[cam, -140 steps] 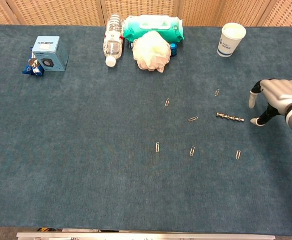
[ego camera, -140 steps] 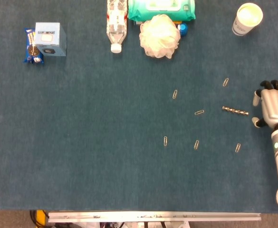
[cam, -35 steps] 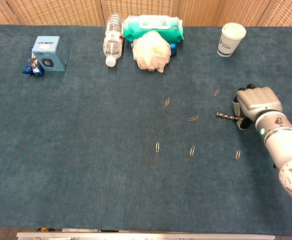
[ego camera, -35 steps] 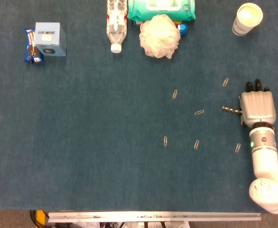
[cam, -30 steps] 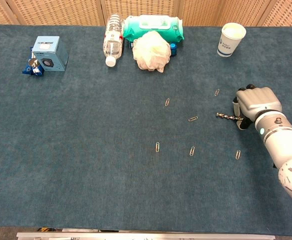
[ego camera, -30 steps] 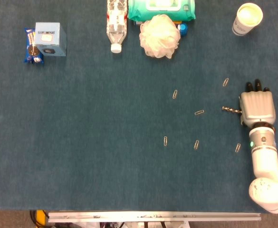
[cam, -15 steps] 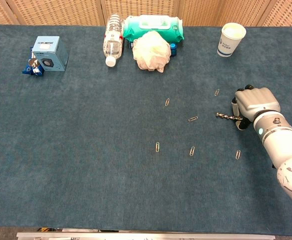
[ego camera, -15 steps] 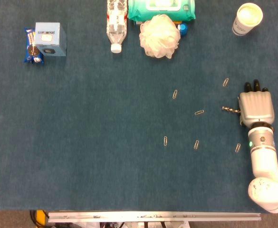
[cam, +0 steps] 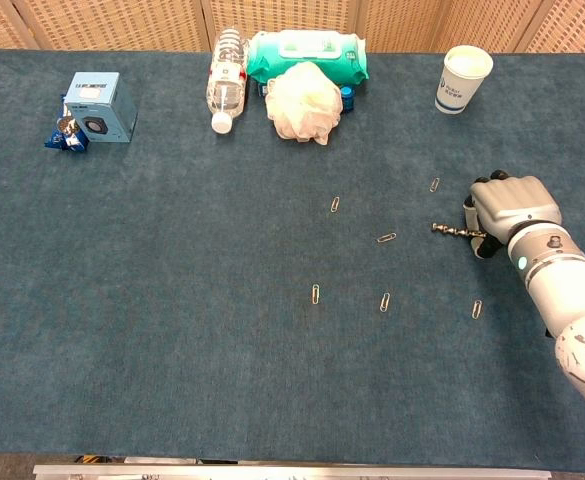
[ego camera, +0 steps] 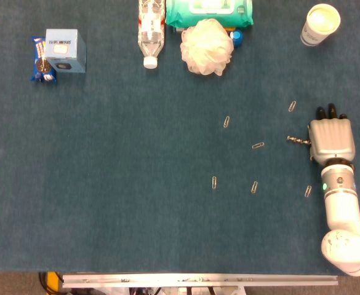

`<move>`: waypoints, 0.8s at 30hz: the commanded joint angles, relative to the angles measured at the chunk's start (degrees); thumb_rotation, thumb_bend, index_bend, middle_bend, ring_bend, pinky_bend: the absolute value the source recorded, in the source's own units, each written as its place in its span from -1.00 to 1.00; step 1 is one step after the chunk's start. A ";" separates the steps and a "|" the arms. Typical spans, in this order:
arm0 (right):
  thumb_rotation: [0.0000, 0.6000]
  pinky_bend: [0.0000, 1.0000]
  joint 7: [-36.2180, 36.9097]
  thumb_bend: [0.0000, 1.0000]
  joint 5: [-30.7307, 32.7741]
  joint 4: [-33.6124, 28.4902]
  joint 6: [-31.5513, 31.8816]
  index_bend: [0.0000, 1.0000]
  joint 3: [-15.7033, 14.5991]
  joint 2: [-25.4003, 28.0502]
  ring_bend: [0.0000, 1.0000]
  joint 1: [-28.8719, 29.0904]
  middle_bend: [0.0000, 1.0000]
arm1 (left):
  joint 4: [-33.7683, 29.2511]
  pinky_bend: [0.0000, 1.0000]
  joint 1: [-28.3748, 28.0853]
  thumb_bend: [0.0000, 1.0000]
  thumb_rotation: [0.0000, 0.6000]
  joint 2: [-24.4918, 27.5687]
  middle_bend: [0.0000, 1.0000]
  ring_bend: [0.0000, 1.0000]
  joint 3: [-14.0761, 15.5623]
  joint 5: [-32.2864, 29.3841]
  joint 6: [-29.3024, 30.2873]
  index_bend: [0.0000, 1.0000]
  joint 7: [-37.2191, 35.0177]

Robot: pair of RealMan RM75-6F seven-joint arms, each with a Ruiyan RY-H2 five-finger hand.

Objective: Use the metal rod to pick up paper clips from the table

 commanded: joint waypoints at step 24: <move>1.00 -0.52 -1.83 -0.22 -5.14 -7.83 6.19 0.24 -1.75 3.98 -0.90 -0.86 -0.64 | -0.75 0.48 -0.07 -0.72 1.00 0.21 0.13 0.07 -0.16 -0.11 -0.12 0.15 0.73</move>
